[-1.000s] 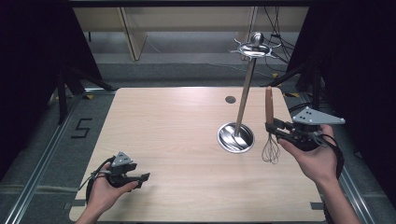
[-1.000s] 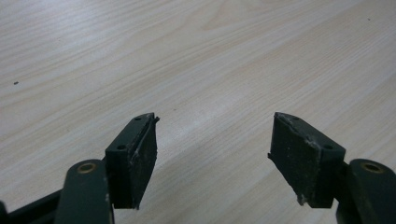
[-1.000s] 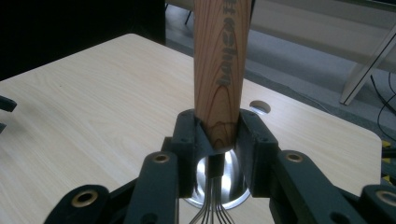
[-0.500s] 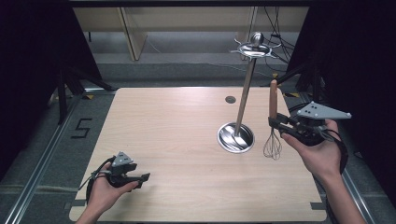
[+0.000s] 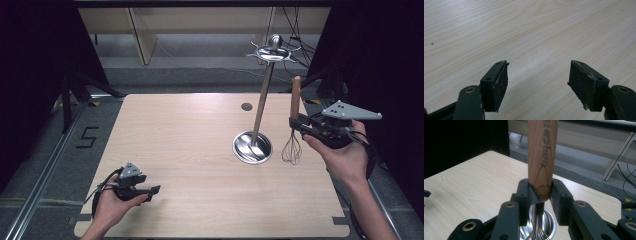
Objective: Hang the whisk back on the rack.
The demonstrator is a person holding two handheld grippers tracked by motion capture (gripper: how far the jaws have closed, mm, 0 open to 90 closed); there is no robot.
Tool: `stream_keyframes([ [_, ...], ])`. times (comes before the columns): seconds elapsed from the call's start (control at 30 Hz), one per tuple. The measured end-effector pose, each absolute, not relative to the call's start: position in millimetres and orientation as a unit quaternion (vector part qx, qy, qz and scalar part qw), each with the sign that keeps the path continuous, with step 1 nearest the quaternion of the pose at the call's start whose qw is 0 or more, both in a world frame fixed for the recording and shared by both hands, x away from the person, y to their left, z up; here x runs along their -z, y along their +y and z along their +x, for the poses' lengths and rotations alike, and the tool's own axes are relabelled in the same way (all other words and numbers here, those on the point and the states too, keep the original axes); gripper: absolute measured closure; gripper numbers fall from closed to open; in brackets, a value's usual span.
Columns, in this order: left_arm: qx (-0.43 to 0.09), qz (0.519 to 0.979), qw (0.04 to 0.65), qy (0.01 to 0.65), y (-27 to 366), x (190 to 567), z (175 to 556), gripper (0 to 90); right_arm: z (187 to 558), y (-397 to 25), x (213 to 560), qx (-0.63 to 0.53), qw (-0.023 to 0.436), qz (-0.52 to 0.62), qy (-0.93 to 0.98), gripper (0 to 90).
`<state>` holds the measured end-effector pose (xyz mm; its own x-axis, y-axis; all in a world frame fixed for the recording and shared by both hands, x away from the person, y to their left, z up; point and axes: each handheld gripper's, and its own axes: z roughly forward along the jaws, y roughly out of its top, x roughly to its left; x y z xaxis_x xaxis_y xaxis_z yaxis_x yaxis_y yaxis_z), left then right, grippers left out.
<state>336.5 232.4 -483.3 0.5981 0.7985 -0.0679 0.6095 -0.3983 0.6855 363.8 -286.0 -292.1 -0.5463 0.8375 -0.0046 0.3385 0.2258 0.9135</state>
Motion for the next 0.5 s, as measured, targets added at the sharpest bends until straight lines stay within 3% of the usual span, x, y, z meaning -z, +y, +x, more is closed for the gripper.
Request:
stream_keyframes([
  [0.23,-0.137,0.825,0.345,0.426,233,483,336,31.0,369,-290,286,-0.487,0.276,0.389,0.731,70.8],
  [0.5,-0.138,0.833,0.333,0.42,235,482,337,30.9,372,-292,280,-0.489,0.261,0.403,0.728,70.8],
])
